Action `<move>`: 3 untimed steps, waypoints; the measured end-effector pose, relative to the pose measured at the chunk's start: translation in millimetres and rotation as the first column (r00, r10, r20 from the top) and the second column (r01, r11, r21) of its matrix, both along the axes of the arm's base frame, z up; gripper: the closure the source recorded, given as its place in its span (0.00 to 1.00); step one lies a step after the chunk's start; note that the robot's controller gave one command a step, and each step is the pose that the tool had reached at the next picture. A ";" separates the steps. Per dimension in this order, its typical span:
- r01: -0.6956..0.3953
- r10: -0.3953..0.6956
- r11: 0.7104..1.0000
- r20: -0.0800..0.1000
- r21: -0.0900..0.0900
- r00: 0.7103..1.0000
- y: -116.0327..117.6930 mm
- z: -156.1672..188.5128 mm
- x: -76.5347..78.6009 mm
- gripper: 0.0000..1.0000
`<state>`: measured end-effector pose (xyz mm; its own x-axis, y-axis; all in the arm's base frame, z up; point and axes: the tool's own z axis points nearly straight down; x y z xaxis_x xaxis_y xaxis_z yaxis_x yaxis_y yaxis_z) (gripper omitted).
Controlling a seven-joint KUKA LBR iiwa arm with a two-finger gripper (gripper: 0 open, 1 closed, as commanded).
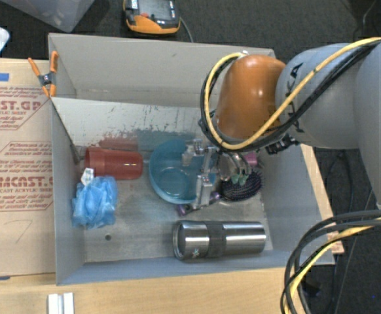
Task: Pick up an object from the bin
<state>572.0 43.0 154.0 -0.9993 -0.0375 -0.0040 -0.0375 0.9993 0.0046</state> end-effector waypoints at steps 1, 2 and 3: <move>0.068 -0.068 0.998 -0.008 -0.001 0.998 -5.5 -22.1 -0.5 0.00; -0.181 0.181 0.984 0.000 -0.005 0.984 -62.5 15.3 16.6 0.00; 0.164 -0.164 0.986 -0.014 0.003 0.986 -53.3 -53.7 4.2 0.00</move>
Offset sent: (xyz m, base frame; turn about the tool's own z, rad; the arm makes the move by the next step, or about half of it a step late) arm 0.0151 -0.0589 0.0138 -0.1864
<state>576.2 -10.3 100.4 -0.9918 0.1273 0.0096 0.1274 0.9918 0.0079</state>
